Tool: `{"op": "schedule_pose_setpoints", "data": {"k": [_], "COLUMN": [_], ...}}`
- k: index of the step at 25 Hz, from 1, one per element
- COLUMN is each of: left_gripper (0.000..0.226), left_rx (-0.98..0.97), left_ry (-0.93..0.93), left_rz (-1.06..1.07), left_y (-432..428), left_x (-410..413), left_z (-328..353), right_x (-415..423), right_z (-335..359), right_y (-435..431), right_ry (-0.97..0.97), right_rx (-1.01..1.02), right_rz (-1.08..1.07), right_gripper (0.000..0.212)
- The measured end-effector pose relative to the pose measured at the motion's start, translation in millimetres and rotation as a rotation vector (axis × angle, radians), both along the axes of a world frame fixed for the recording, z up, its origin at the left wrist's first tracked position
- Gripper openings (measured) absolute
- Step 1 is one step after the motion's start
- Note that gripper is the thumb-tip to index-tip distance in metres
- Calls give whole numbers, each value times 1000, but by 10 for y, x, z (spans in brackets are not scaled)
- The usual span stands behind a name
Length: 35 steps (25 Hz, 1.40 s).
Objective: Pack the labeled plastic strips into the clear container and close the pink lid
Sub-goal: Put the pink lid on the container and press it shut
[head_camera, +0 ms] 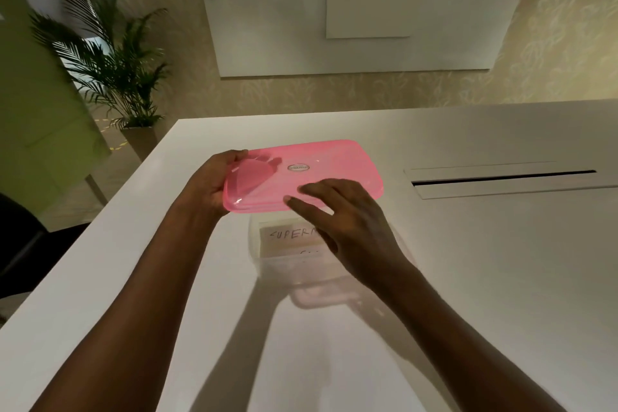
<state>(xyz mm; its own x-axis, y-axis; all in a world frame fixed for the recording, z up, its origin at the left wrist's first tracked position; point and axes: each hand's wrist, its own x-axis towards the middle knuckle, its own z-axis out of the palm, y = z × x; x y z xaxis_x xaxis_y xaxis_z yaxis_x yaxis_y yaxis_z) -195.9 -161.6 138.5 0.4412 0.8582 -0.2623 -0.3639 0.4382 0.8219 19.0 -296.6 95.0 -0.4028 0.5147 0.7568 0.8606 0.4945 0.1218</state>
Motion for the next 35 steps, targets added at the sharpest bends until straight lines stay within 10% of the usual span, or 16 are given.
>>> {"op": "schedule_pose_setpoints", "data": {"k": [6,10,14,21,35], "left_gripper": [26,27,24,30,14], "left_rx": [137,199,258,425,282], "left_ry": [-34,-23,34,712,837], "left_rz": [47,102,233,562,601], "left_y": [54,23,-12,56,355], "left_x": [-127,-45,9,72,221], "left_z": [-137,-233,-420,-827,-1074], "right_x": [221,522,517,544,720], "right_z": [398,401,34,-341,-721], "right_y": [281,634,795,1056,1509], "right_ry": [706,1213,1292,1247,971], "right_rx": [-143,-787,-648,-670,-827], "right_rz": [-205,-105,-111,-284,-499], "right_gripper": [40,46,20,16,31]}}
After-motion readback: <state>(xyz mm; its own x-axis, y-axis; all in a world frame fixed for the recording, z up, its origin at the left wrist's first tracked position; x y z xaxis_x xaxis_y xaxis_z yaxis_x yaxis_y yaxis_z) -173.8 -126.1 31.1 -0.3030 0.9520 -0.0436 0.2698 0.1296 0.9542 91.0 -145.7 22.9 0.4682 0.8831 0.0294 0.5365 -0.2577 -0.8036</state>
